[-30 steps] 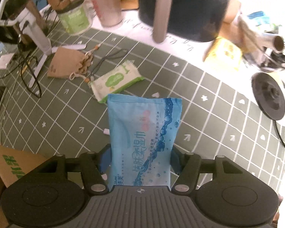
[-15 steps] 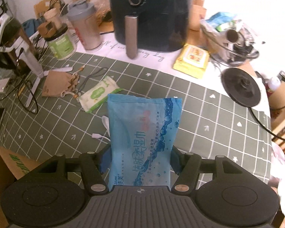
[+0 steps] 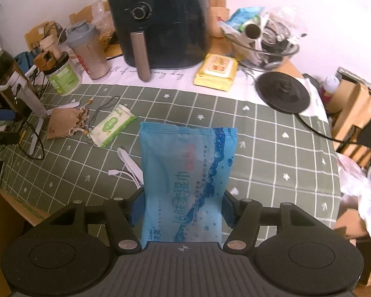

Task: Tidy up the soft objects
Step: 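Lift the blue wipes pack with the right gripper while the left tool moves to the green-white wipes pack, then close the left gripper on the green-and-white wipes pack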

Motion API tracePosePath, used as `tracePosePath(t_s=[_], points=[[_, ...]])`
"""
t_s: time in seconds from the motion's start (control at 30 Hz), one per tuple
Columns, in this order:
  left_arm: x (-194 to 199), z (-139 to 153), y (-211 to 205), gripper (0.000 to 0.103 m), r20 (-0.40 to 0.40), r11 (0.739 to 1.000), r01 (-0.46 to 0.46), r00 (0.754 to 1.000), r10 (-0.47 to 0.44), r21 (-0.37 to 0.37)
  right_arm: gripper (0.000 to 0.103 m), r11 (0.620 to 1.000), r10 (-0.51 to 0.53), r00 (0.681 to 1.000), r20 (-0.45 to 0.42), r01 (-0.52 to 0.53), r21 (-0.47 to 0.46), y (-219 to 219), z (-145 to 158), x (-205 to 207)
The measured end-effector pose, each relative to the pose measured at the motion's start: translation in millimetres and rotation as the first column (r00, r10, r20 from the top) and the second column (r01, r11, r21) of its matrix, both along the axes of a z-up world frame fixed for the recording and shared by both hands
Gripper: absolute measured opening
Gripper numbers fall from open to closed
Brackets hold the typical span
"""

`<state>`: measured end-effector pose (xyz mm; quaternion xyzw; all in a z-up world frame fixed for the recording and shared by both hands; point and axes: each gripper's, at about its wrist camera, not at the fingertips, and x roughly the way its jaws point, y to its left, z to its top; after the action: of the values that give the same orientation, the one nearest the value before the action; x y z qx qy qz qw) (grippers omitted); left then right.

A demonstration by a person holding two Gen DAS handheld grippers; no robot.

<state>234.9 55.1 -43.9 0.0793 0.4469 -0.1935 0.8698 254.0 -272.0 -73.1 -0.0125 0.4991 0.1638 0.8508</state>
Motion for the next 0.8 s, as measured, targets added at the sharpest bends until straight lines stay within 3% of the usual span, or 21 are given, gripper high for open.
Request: tracePosePath(t_s=[0.33, 0.8], points=[[45, -42, -24, 0.079, -0.024, 0.998, 0.036, 0.999, -0.035, 0.045, 0.064, 0.996, -0.093, 0.996, -0.018, 0.093, 0.013, -22, -7, -23], [102, -121, -49, 0.077, -0.072, 0.989, 0.008, 0.997, 0.003, 0.148, 0.064, 0.984, -0.174, 0.983, -0.060, 0.176, 0.037, -40, -15, -48]])
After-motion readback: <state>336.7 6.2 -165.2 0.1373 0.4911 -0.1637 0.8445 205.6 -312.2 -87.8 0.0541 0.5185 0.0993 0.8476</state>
